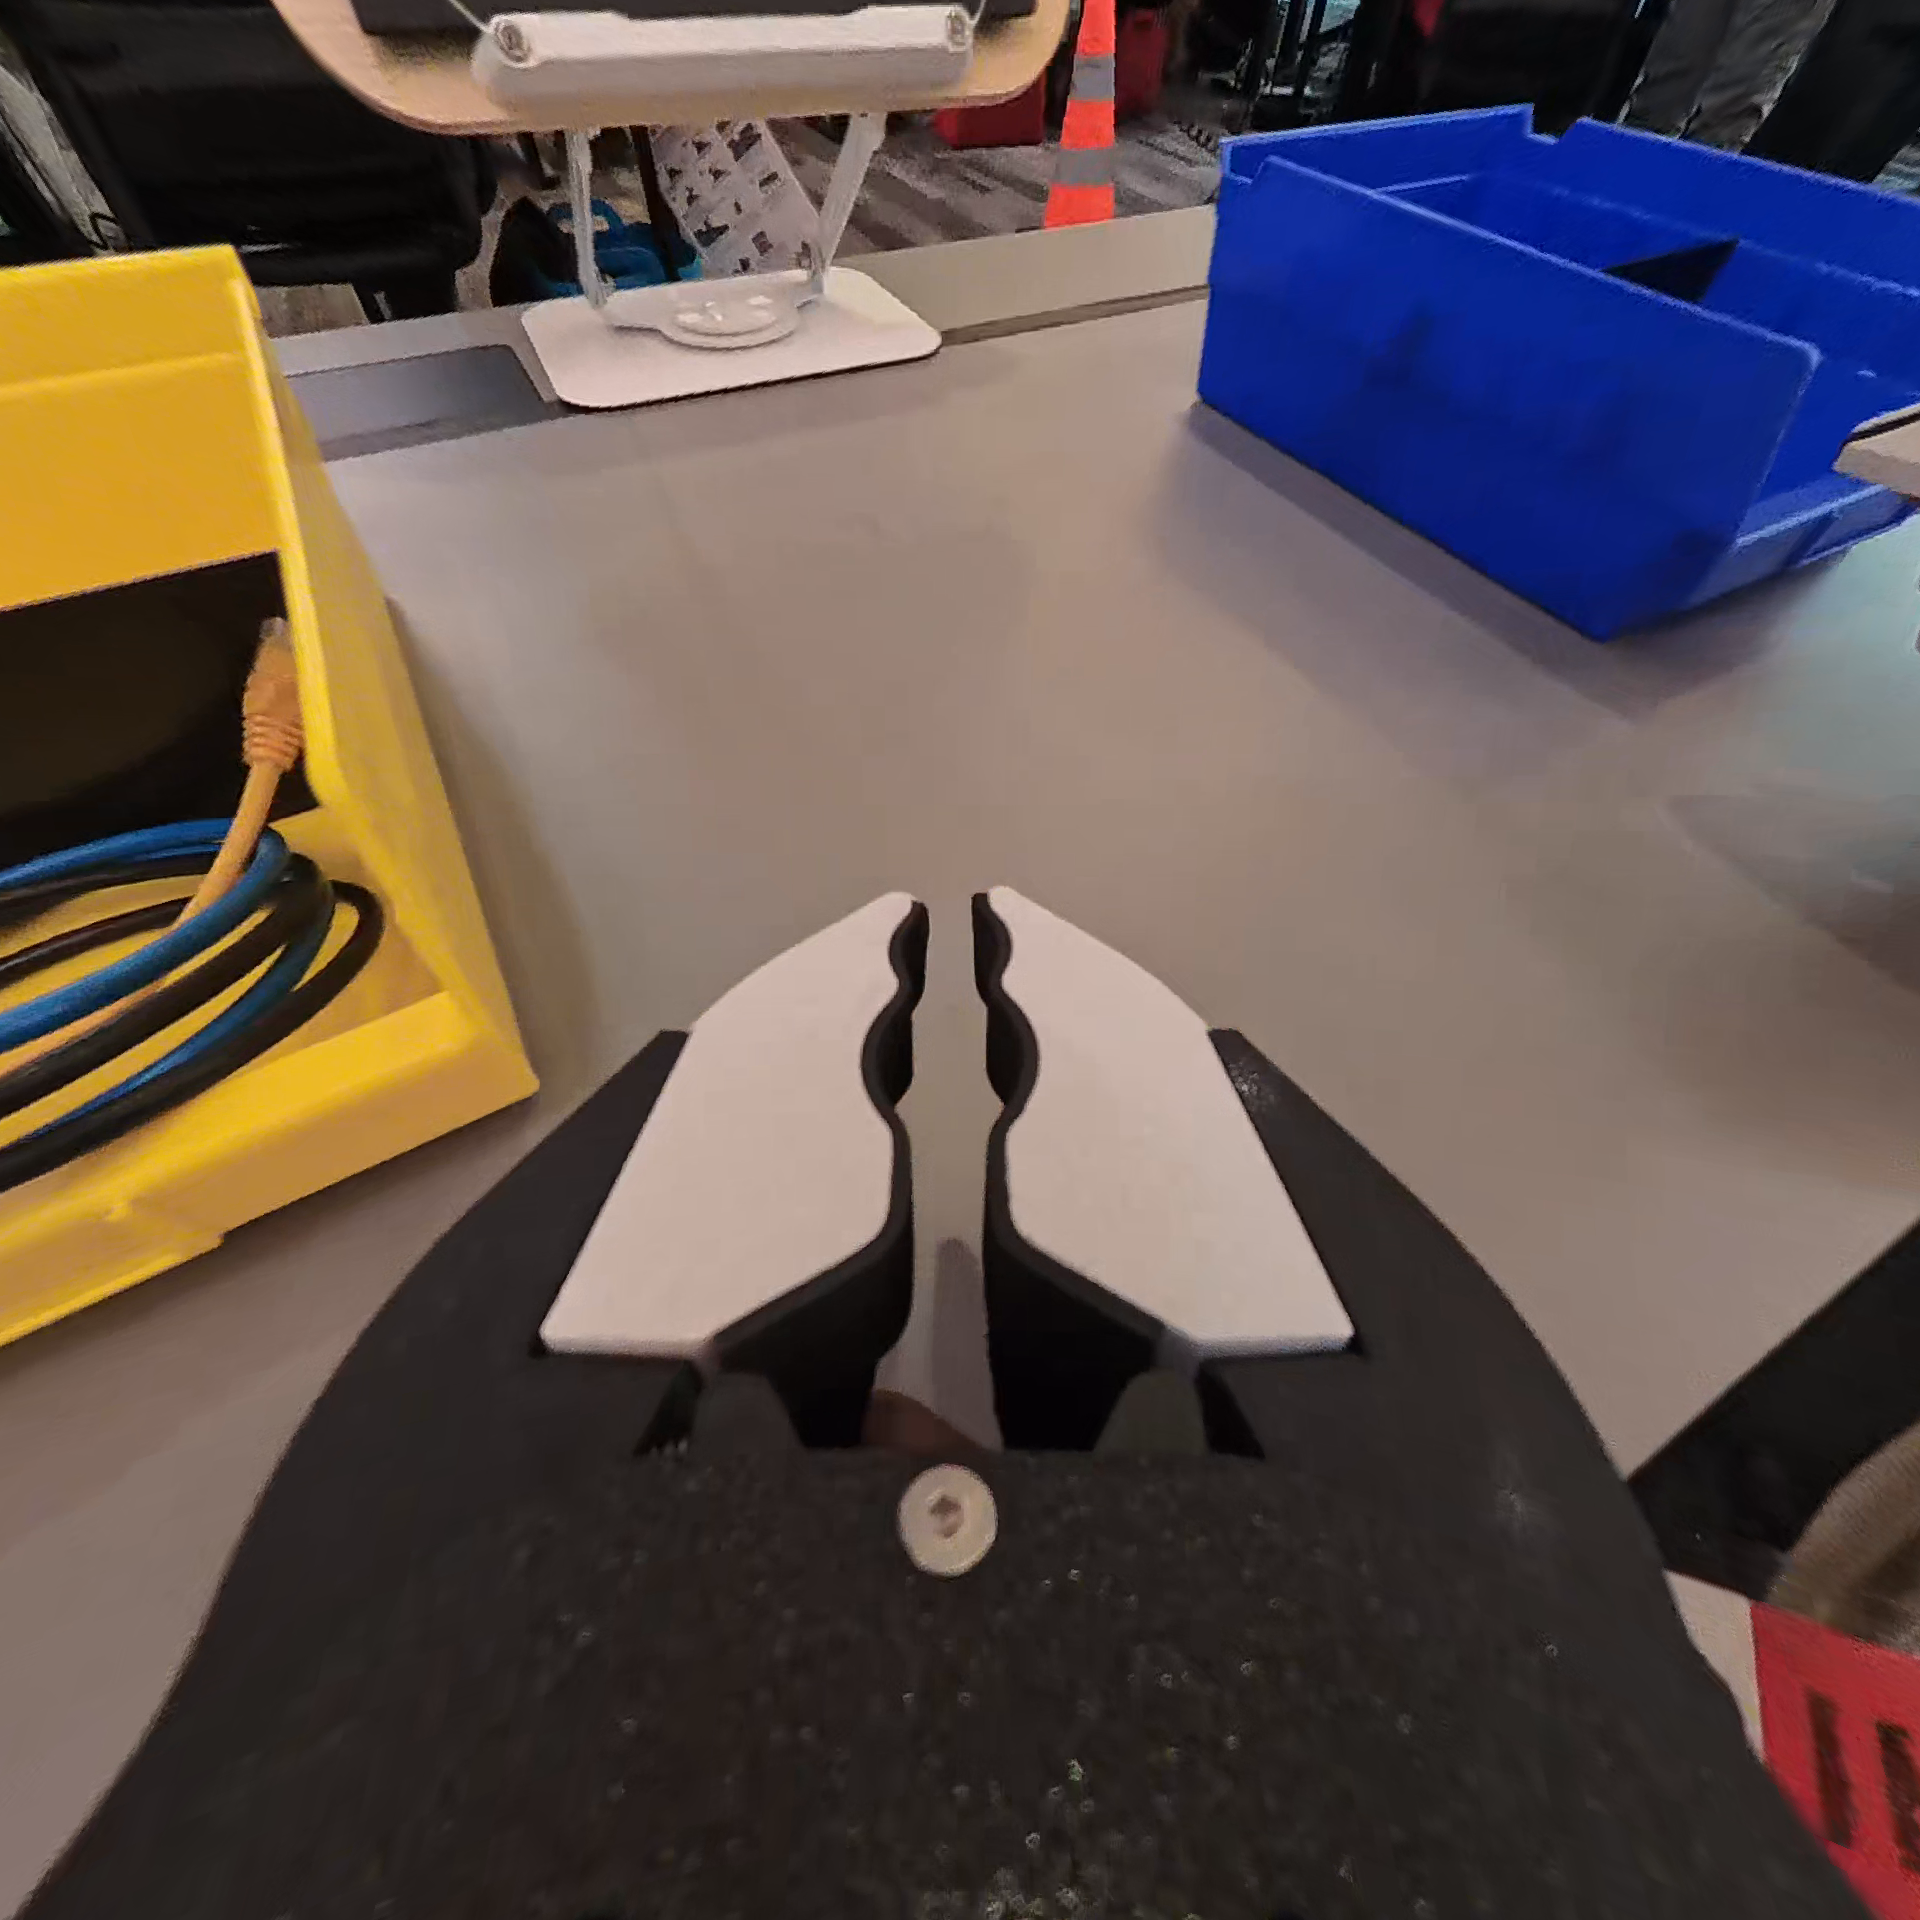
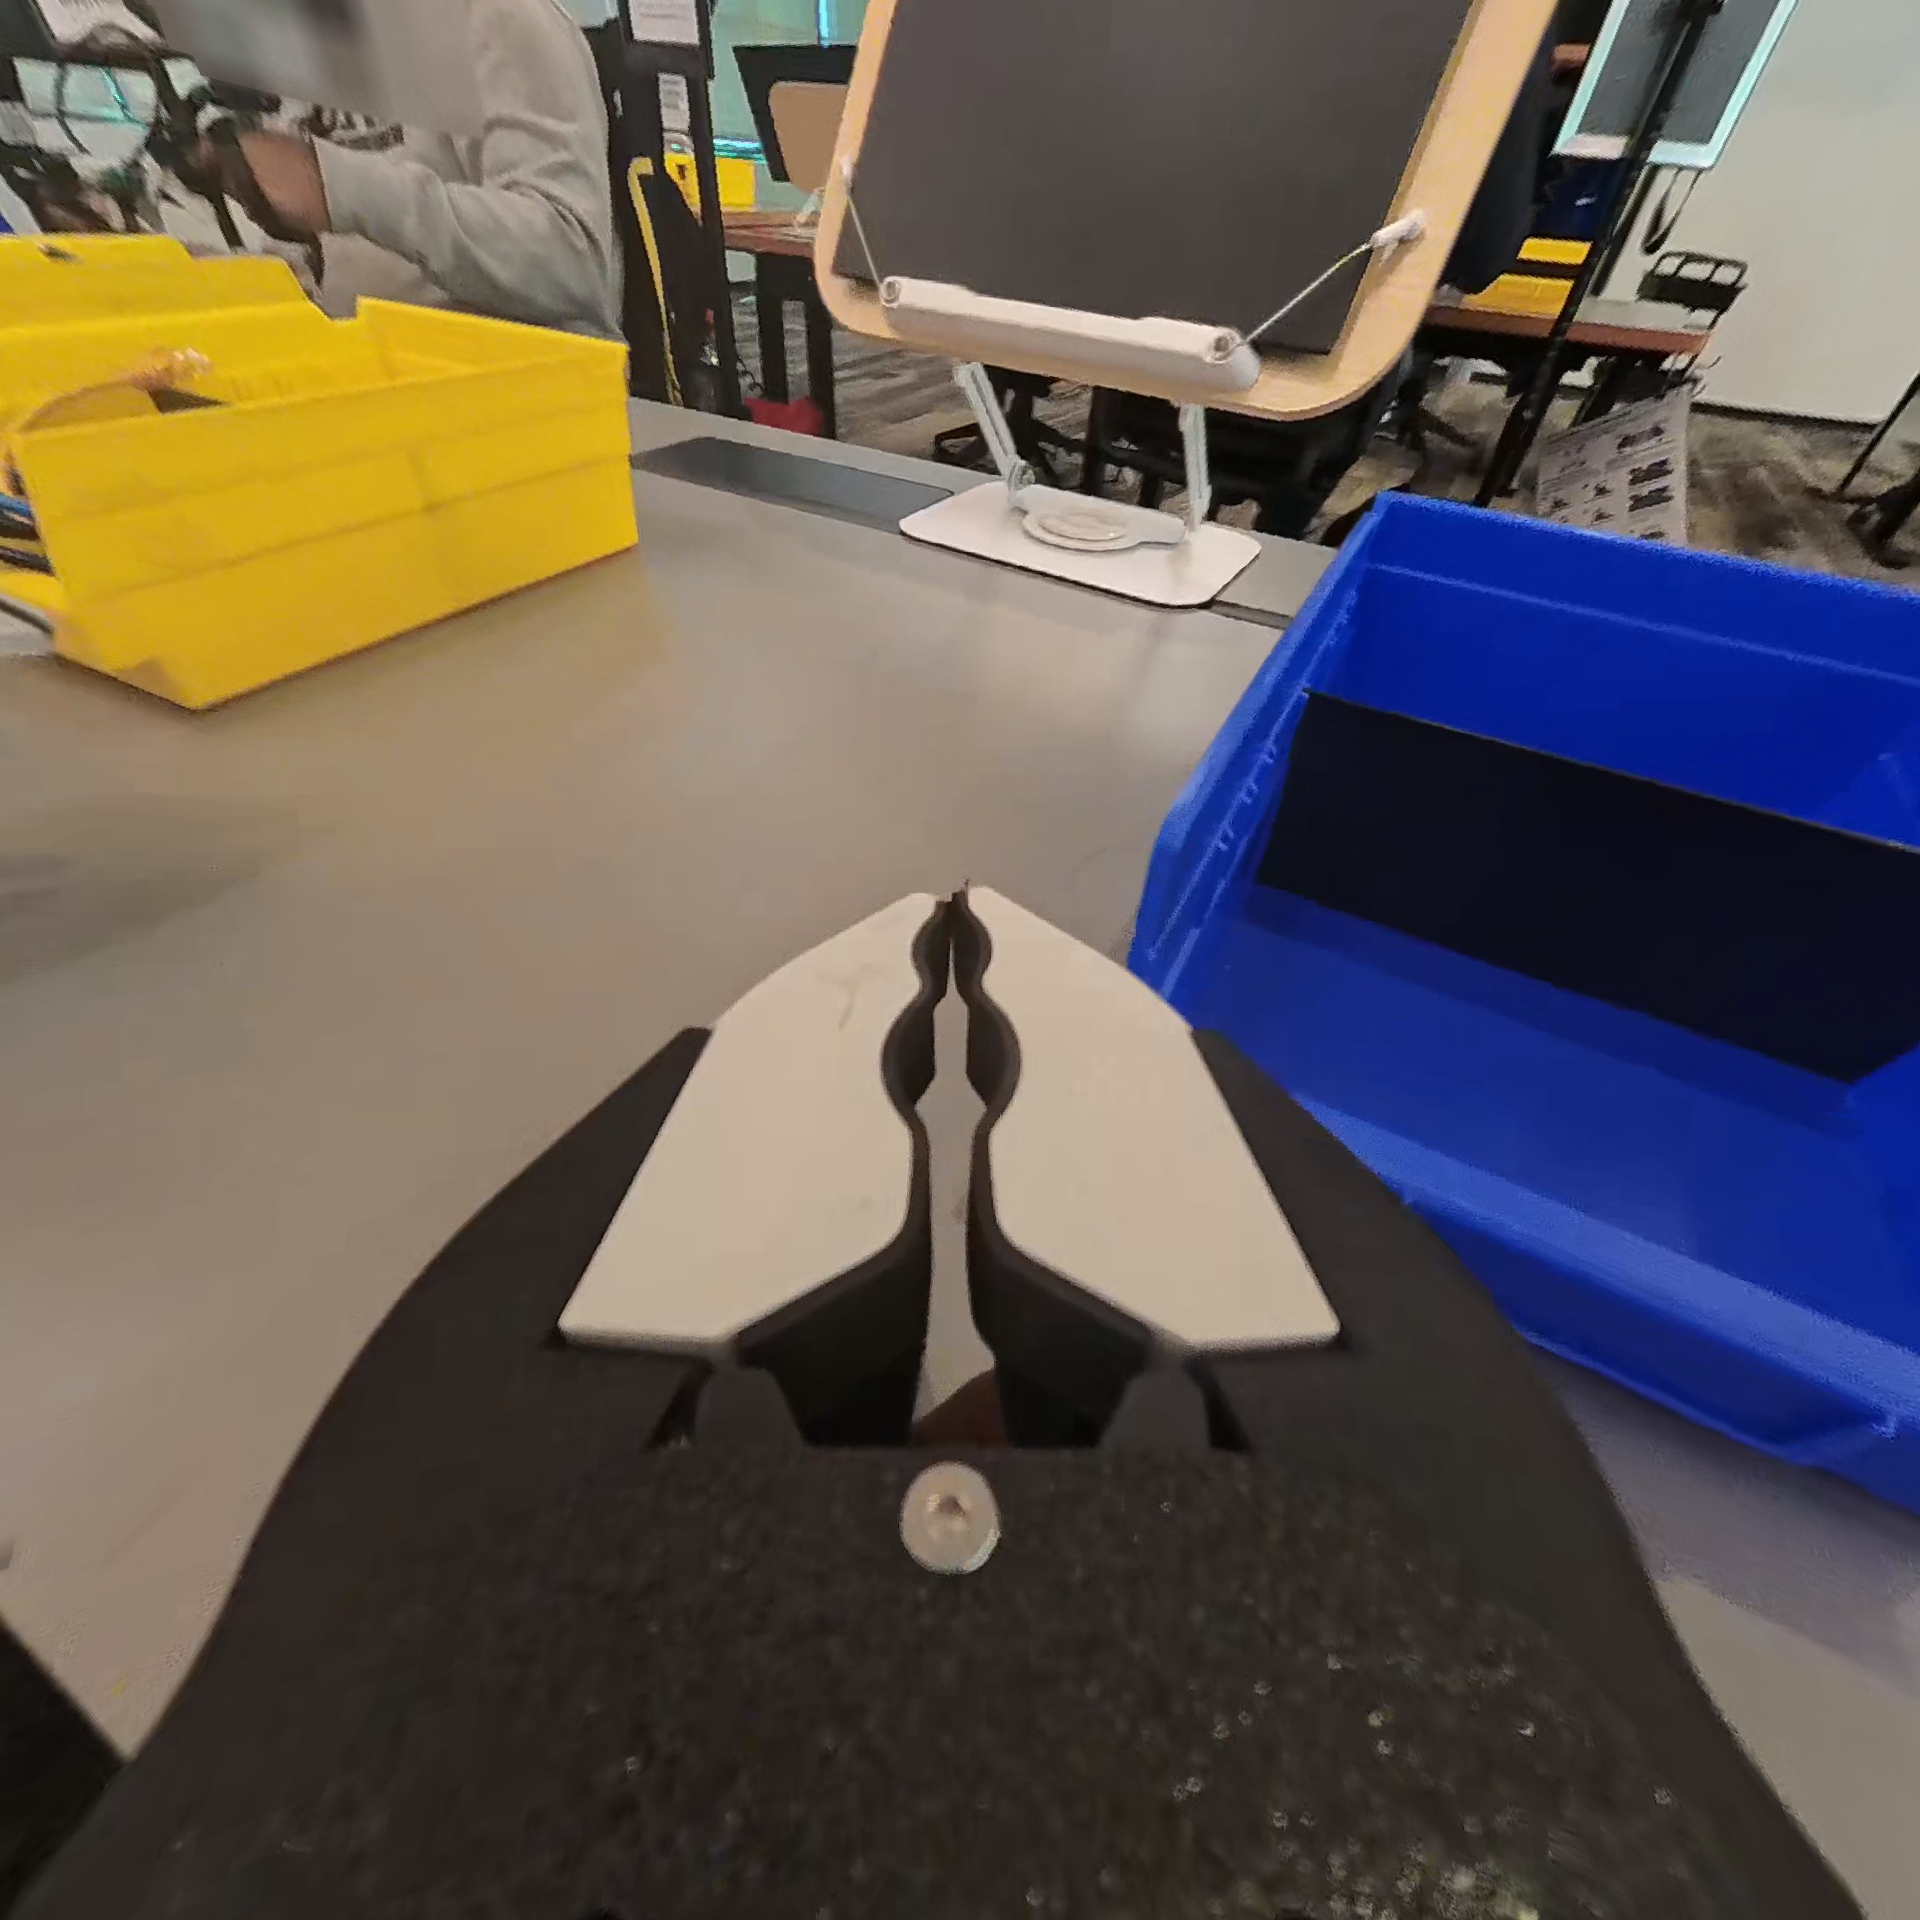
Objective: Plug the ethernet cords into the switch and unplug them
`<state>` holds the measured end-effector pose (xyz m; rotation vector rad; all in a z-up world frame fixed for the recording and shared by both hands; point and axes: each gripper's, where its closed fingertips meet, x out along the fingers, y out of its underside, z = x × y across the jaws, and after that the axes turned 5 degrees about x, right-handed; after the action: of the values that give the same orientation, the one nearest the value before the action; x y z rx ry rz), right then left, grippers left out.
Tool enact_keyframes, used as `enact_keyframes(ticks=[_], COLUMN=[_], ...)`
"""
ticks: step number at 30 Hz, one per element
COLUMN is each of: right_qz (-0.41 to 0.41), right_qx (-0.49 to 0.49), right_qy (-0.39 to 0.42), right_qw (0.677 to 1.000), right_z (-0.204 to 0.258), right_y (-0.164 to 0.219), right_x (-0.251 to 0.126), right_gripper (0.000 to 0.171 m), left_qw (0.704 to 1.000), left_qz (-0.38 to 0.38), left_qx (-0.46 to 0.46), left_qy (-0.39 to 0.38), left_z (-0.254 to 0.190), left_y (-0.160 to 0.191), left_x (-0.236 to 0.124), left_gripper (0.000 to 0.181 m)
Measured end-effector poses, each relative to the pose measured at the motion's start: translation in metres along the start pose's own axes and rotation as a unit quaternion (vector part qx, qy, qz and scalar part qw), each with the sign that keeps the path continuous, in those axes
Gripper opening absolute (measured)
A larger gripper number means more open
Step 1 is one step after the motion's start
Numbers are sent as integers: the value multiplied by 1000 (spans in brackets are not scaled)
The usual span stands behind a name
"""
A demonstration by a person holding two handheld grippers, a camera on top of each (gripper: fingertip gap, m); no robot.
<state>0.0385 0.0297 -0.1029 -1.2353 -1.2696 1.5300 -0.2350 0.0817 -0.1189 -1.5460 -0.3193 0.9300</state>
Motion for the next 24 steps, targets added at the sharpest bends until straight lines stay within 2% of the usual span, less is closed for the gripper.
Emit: enact_keyframes(ticks=[4,8,12,15,19,21,24], right_qz=[12,22,30,31,43,46,52], right_qx=[-21,6,8,-25,-16,3,9], right_qy=[6,-23,-44,-36,-52,-62,-65], right_qw=[1000,999,999,999,998,997,996], right_z=[2,12,25,24,24,25,25], right_y=[4,7,8,9,12,13,15], right_x=[12,18,23,24,27,28,27], right_gripper=[0,0,0,0,0,0,0], left_qw=[1000,1000,999,996,967,944,915], left_qz=[1,8,42,72,121,184,270], left_qx=[4,4,-9,36,219,261,266], left_qy=[-4,7,28,44,45,78,137], left_z=[9,5,7,38,117,153,192], left_y=[2,3,-5,-37,-84,-87,-75], left_x=[-1,-3,-6,-12,3,25,65], left_gripper=[11,16,30,36,35,38,41])
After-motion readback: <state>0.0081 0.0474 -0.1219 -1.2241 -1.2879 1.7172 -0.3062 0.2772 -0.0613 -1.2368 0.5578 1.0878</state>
